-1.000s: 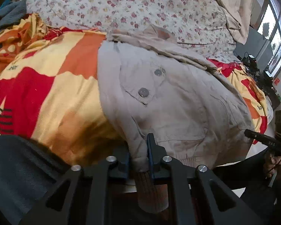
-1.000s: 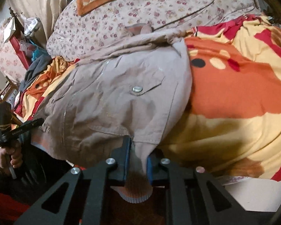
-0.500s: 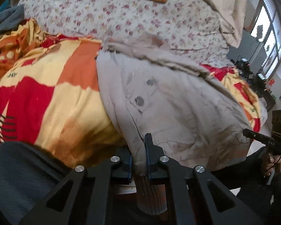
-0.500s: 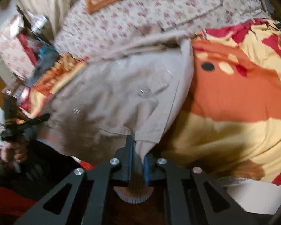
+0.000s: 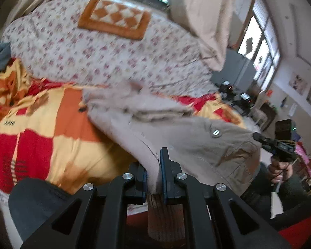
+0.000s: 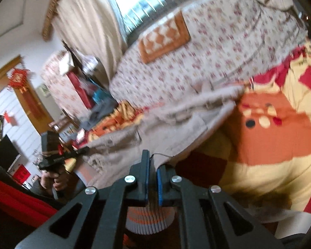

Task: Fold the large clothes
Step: 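Lift the ribbed hem with both grippers and fold it toward the collar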

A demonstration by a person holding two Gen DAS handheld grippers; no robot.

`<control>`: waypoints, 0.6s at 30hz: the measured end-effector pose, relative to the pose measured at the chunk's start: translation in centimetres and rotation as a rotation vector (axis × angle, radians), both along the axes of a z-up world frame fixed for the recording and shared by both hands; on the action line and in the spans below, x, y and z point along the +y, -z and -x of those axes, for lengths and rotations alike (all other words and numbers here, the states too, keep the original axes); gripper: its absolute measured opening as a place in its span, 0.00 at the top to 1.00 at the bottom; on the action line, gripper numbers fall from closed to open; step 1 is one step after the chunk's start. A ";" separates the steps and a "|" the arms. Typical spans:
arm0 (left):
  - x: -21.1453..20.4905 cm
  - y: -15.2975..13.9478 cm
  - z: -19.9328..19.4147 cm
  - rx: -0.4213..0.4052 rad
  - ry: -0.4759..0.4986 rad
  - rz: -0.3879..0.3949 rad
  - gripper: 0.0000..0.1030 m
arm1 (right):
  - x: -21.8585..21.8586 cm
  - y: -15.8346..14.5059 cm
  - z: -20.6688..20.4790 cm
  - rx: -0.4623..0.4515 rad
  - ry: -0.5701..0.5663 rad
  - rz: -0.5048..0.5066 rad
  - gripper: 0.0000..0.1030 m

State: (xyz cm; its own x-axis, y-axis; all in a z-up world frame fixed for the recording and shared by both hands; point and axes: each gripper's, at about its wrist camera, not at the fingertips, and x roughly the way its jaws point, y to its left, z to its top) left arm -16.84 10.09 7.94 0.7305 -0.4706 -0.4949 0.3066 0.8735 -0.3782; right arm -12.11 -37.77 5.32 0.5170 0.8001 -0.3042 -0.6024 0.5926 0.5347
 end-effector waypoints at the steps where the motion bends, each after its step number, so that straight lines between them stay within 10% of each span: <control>1: 0.0 -0.6 0.0 -0.020 0.009 0.017 1.00 | -0.3 -0.8 0.1 -0.017 0.006 -0.010 0.95; 18: 3.7 -2.4 -16.3 0.045 -0.259 0.040 1.00 | 0.4 -3.4 -17.9 0.038 0.326 0.019 0.96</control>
State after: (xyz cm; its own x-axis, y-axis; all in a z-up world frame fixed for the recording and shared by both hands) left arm -0.58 13.75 10.39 0.8065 -0.2908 -0.5148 0.0567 0.9048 -0.4221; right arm 5.78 -37.37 8.71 0.7329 0.5884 -0.3414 -0.3596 0.7611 0.5398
